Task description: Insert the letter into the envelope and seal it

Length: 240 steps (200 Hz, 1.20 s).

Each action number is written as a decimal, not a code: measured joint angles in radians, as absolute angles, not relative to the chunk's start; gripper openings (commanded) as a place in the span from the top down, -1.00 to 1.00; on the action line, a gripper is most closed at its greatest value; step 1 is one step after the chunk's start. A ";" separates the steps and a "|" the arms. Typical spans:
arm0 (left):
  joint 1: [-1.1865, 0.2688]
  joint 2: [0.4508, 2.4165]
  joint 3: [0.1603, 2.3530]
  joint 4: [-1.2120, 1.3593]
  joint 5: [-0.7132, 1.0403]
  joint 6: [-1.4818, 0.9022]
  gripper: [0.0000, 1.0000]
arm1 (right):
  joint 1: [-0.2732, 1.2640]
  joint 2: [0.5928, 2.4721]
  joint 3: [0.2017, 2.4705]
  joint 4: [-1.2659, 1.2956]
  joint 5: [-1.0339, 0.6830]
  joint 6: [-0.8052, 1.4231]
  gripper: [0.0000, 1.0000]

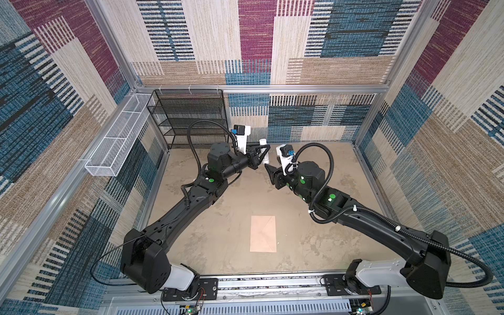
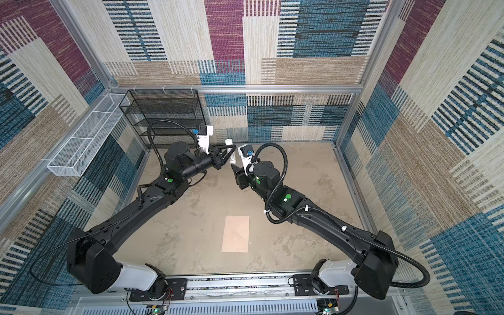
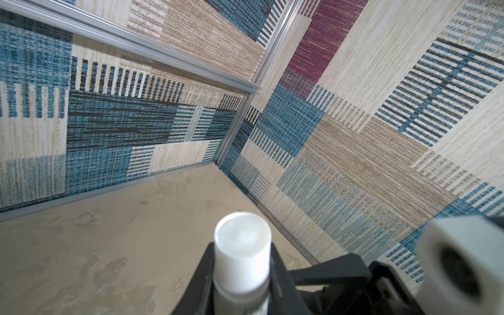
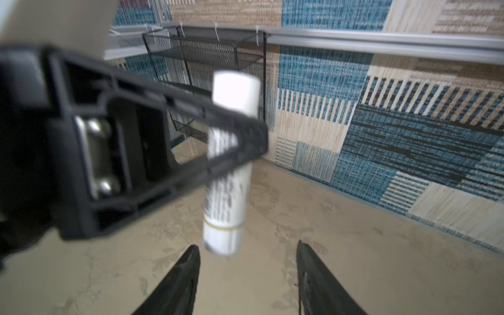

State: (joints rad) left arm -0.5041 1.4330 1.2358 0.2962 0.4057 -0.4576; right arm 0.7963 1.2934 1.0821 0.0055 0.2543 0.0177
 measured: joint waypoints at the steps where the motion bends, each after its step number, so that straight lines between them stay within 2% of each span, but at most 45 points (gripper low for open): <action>1: -0.503 1.432 1.236 0.296 0.403 -0.458 1.00 | 0.793 1.290 1.074 0.005 0.254 0.018 -0.24; 33: -0.482 1.412 1.240 0.295 0.372 -0.457 1.00 | 0.696 1.234 0.947 0.001 0.228 0.020 -0.28; 65: -0.471 1.406 1.239 0.291 0.373 -0.452 1.00 | 0.583 1.237 0.958 -0.021 0.165 0.026 -0.31; 99: -0.471 1.397 1.219 0.252 0.390 -0.430 1.00 | 0.471 1.412 1.171 -0.185 0.118 0.057 -0.29; 156: -0.488 1.367 1.140 0.221 0.438 -0.358 1.00 | 0.336 1.732 1.568 -0.588 0.025 0.239 -0.23; 240: -0.511 1.369 1.094 0.247 0.556 -0.253 1.00 | 0.281 1.829 1.708 -0.768 -0.261 0.354 -0.20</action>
